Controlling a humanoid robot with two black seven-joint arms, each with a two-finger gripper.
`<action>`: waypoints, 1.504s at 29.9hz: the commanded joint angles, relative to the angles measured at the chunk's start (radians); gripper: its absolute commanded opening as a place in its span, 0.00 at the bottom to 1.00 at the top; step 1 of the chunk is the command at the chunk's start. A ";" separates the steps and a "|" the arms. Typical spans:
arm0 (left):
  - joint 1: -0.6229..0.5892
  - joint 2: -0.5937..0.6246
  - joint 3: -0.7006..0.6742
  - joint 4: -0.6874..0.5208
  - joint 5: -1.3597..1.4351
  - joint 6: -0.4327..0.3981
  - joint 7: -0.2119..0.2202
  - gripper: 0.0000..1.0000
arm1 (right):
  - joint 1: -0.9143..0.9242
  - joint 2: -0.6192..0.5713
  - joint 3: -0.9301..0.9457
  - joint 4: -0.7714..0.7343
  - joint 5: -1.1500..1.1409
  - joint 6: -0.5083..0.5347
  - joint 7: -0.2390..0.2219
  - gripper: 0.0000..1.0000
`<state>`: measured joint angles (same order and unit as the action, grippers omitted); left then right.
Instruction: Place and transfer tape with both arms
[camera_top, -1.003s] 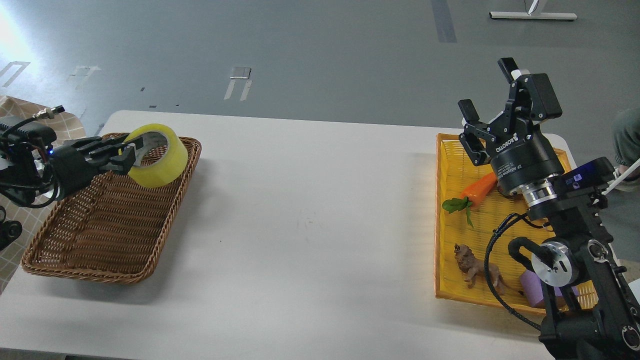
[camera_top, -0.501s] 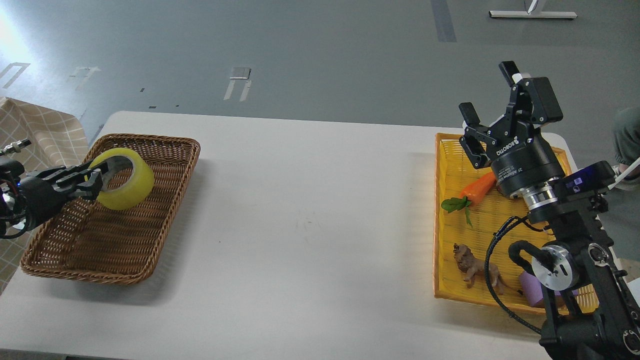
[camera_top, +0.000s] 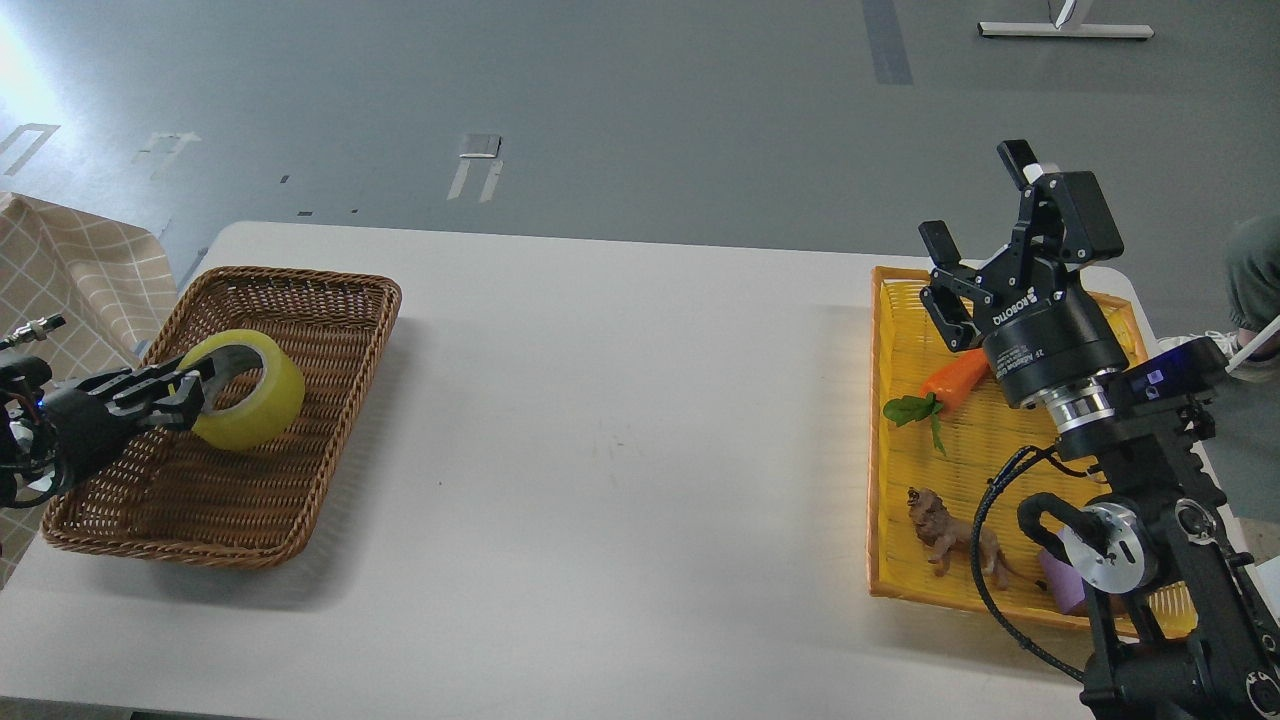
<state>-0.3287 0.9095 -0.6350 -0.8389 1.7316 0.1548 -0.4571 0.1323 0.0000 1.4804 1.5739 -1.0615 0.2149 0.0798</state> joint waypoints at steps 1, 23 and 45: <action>-0.001 -0.012 0.000 0.001 -0.003 0.008 -0.012 0.42 | -0.002 0.000 0.000 0.000 0.000 0.000 0.000 1.00; -0.082 -0.031 -0.018 -0.054 -0.337 0.080 -0.032 0.98 | 0.012 0.000 -0.002 -0.002 0.003 0.044 0.003 1.00; -0.277 -0.447 -0.089 -0.493 -0.917 0.057 -0.032 0.98 | 0.207 0.000 -0.091 -0.069 -0.005 0.040 -0.003 1.00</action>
<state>-0.5728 0.5376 -0.7198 -1.3276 0.8561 0.2277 -0.4887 0.3158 0.0000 1.3902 1.5163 -1.0670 0.2590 0.0752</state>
